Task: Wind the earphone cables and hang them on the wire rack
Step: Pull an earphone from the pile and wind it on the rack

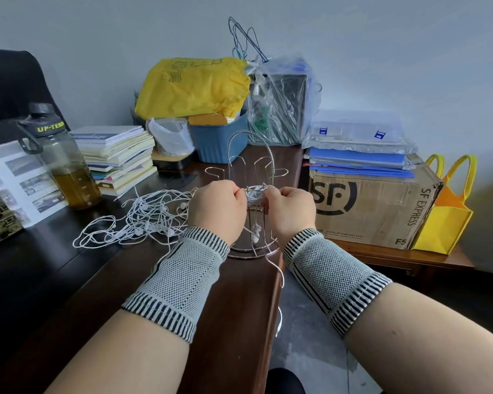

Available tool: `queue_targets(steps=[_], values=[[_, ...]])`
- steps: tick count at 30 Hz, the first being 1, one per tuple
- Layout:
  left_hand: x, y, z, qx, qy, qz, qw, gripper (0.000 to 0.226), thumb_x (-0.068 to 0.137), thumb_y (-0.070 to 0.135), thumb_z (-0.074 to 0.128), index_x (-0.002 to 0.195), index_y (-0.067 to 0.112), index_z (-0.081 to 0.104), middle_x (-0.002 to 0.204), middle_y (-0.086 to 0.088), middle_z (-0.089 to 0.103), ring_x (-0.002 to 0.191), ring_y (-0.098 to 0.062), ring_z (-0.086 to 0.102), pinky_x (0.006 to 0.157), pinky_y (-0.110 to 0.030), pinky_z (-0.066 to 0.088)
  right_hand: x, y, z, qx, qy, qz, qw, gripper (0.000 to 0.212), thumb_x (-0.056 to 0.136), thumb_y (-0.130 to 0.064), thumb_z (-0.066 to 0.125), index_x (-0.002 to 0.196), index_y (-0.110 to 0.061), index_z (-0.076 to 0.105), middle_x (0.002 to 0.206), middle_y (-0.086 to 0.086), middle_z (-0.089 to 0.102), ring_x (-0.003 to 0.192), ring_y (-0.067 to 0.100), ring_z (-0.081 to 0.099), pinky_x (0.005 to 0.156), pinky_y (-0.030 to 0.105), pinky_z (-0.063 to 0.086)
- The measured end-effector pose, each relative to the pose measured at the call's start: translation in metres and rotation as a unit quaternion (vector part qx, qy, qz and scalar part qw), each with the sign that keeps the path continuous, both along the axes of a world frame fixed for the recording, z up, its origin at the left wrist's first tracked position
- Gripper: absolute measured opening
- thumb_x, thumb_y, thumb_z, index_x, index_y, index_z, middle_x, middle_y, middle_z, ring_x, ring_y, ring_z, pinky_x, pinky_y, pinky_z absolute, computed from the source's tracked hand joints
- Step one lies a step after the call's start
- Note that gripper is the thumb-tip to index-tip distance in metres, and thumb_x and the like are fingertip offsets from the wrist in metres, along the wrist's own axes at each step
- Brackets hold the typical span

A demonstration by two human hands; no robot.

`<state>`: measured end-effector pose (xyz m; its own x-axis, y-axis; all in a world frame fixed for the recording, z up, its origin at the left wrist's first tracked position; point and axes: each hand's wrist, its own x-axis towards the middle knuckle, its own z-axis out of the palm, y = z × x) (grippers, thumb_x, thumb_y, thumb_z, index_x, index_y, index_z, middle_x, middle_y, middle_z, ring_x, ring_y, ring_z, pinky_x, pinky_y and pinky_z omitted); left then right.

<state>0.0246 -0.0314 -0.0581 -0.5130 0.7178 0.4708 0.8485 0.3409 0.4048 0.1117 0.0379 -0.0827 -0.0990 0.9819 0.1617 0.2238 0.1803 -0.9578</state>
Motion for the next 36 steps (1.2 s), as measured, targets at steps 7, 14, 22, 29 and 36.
queue_targets(steps=[7, 14, 22, 29, 36], values=[[-0.003, -0.007, 0.001, -0.002, -0.023, -0.026, 0.999, 0.027, 0.092, 0.026, 0.054, 0.067, 0.016, 0.059, 0.065, 0.004, 0.058, 0.068, -0.017, 0.052, 0.062, -0.026, 0.034, 0.002, 0.002, 0.003, -0.019, 0.007, 0.005, 1.0, 0.032, 0.081, -0.023, 0.053, 0.056, -0.005, 0.06, 0.054, 0.006, 0.053, 0.052, 0.019, 0.047, 0.06, 0.036, 0.048], [-0.007, -0.011, -0.003, -0.016, -0.038, -0.066, 0.997, 0.018, 0.087, 0.023, 0.059, 0.073, 0.013, 0.063, 0.074, 0.004, 0.064, 0.075, -0.017, 0.056, 0.064, -0.026, 0.036, 0.012, -0.002, -0.008, 0.018, 0.051, 0.034, 0.998, 0.013, 0.082, -0.019, 0.06, 0.069, -0.017, 0.058, 0.072, 0.004, 0.07, 0.07, 0.02, 0.066, 0.074, 0.039, 0.057], [-0.005, -0.013, -0.015, -0.016, -0.004, -0.125, 0.992, 0.012, 0.086, 0.01, 0.061, 0.089, 0.022, 0.058, 0.099, 0.012, 0.055, 0.09, -0.014, 0.059, 0.08, -0.027, 0.045, 0.018, -0.026, -0.035, 0.265, -0.081, 0.076, 0.958, 0.027, 0.082, -0.007, 0.06, 0.105, -0.02, 0.06, 0.112, -0.001, 0.049, 0.094, 0.015, 0.059, 0.078, 0.031, 0.052], [-0.007, -0.012, -0.024, 0.011, -0.041, -0.158, 0.987, 0.029, 0.087, -0.001, 0.058, 0.102, 0.019, 0.072, 0.111, 0.01, 0.055, 0.09, -0.015, 0.064, 0.09, -0.034, 0.053, 0.011, -0.022, -0.032, 0.329, -0.098, 0.05, 0.938, 0.027, 0.082, -0.004, 0.062, 0.105, -0.016, 0.067, 0.107, 0.0, 0.044, 0.085, 0.008, 0.048, 0.07, 0.021, 0.043], [-0.006, -0.018, -0.021, 0.051, -0.061, -0.143, 0.986, 0.02, 0.088, 0.013, 0.065, 0.1, 0.025, 0.076, 0.089, 0.014, 0.062, 0.068, 0.0, 0.058, 0.067, 0.001, 0.038, 0.011, -0.011, -0.031, 0.328, -0.1, 0.017, 0.939, 0.012, 0.081, -0.013, 0.071, 0.093, -0.015, 0.073, 0.096, -0.007, 0.045, 0.075, 0.002, 0.045, 0.065, 0.019, 0.039]])
